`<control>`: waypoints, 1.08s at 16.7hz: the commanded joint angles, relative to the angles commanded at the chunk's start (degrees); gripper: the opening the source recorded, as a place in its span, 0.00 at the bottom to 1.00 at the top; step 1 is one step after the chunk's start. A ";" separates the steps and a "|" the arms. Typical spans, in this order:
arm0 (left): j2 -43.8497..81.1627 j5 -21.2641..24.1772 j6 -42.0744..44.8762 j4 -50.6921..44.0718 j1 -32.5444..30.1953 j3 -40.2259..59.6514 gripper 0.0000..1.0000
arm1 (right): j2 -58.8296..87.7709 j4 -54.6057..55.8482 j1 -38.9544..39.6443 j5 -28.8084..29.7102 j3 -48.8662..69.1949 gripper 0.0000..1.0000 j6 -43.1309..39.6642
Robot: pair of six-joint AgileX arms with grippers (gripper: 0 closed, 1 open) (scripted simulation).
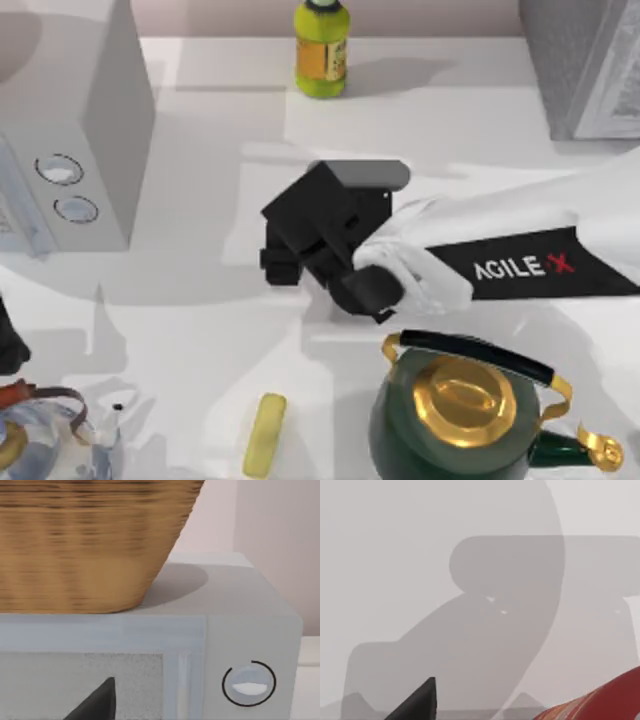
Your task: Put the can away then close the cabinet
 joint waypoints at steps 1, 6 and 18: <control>0.00 0.00 0.00 0.00 0.00 0.00 1.00 | 0.00 0.00 0.00 0.00 0.00 0.85 0.00; 0.00 0.00 0.00 0.00 0.00 0.00 1.00 | 0.00 0.00 0.00 0.00 0.00 0.47 0.00; 0.00 0.00 0.00 0.00 0.00 0.00 1.00 | 0.00 0.00 0.00 0.00 0.00 0.00 0.00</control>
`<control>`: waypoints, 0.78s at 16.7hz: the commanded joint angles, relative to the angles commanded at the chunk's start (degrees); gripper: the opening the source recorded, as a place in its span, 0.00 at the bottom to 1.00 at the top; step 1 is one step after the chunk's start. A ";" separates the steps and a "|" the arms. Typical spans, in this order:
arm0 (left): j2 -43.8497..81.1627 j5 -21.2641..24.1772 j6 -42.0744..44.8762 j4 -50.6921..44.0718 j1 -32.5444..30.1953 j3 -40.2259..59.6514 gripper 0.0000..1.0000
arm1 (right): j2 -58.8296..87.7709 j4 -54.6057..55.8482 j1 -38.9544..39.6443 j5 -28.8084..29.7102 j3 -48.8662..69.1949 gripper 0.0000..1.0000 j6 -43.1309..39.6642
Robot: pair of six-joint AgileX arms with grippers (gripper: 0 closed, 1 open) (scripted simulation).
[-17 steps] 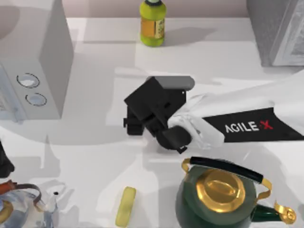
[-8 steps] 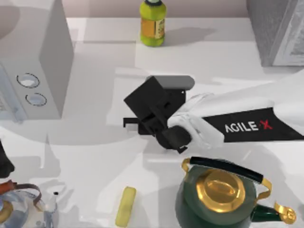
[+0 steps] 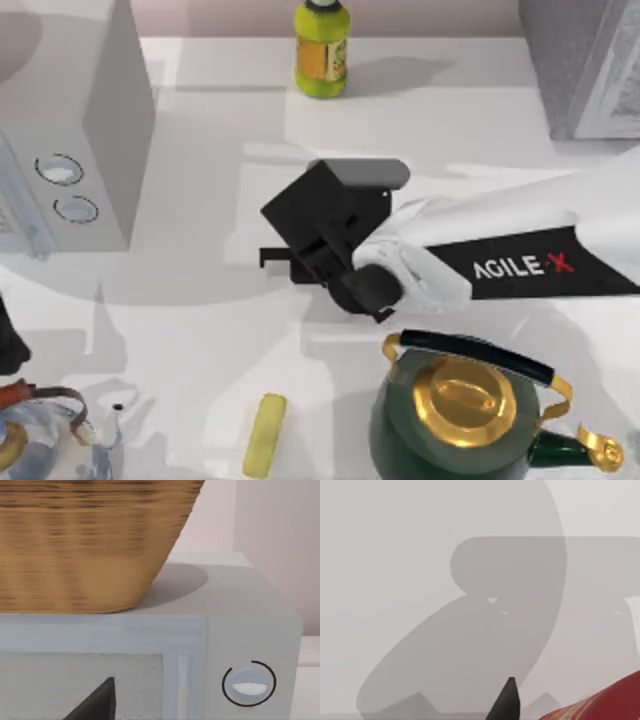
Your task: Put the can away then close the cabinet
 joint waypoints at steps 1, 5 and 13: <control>0.00 0.00 0.00 0.00 0.00 0.00 1.00 | 0.00 0.00 0.00 0.00 0.00 0.00 0.00; 0.00 0.00 0.00 0.00 0.00 0.00 1.00 | -0.21 -0.88 -0.04 0.00 0.37 0.00 0.03; 0.00 0.00 0.00 0.00 0.00 0.00 1.00 | -6.32 -18.88 -0.50 -0.30 12.07 0.00 0.70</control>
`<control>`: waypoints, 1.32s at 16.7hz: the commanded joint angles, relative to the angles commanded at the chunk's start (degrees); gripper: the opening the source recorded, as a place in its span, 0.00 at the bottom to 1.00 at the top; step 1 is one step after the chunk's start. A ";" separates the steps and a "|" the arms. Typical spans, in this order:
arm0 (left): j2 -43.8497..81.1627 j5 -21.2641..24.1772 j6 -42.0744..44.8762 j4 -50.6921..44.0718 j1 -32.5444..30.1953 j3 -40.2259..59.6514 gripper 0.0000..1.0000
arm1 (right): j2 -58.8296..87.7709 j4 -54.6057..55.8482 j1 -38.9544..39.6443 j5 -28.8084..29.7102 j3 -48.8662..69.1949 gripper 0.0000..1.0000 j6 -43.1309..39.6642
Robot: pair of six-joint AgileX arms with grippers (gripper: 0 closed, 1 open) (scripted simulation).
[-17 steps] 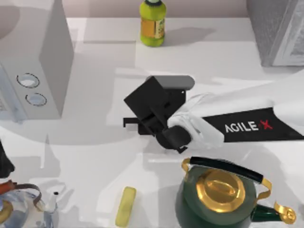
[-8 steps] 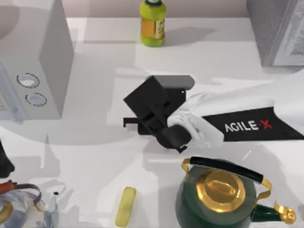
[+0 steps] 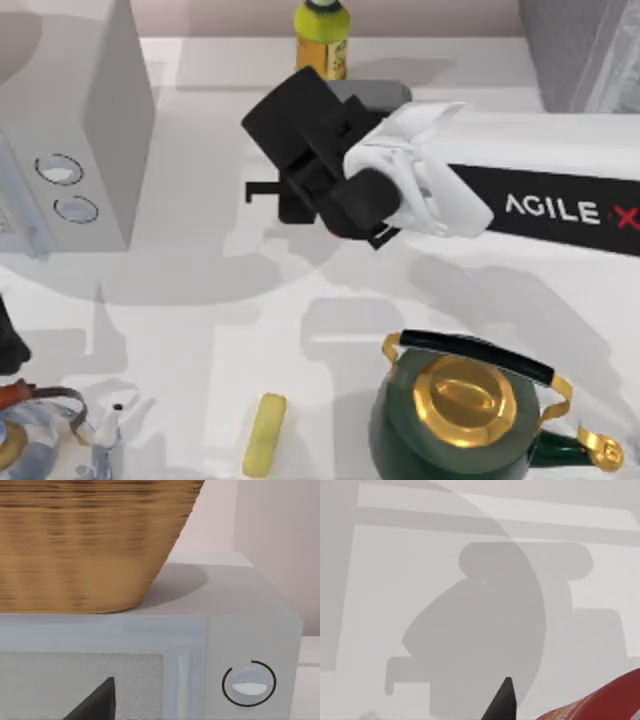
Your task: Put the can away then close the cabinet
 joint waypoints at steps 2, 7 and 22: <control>0.00 0.00 0.00 0.00 0.00 0.00 1.00 | -2.28 -5.08 0.03 -0.01 3.52 0.00 -0.15; 0.00 0.00 0.00 0.00 0.00 0.00 1.00 | -4.96 -11.88 0.33 0.08 7.62 0.00 -0.92; 0.00 0.00 0.00 0.00 0.00 0.00 1.00 | -43.58 1.40 -13.84 -11.58 -22.39 0.00 -12.80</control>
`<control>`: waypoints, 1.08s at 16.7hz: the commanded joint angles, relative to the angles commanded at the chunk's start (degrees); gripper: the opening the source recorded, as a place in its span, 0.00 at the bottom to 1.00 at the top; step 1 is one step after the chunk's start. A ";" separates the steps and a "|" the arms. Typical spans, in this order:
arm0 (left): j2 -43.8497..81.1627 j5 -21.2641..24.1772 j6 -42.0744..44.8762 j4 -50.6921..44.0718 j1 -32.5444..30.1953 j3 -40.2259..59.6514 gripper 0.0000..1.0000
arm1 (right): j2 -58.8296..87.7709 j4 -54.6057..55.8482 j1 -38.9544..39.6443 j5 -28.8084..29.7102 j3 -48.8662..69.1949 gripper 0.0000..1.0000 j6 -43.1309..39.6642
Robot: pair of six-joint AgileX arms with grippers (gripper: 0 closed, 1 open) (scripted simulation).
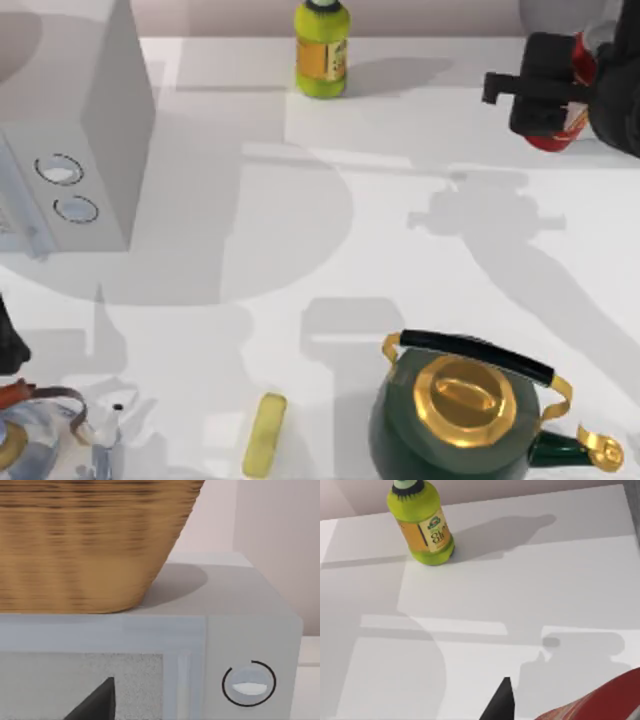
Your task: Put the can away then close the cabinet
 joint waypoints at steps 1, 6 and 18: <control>0.00 0.00 0.00 0.00 0.00 0.00 1.00 | -6.19 1.93 -2.30 -1.60 -4.80 0.00 -1.99; 0.00 0.00 0.00 0.00 0.00 0.00 1.00 | -36.97 11.77 -14.66 -9.58 -29.89 0.00 -12.67; 0.00 0.00 0.00 0.00 0.00 0.00 1.00 | -72.57 25.42 -32.82 -19.85 -63.09 0.00 -27.09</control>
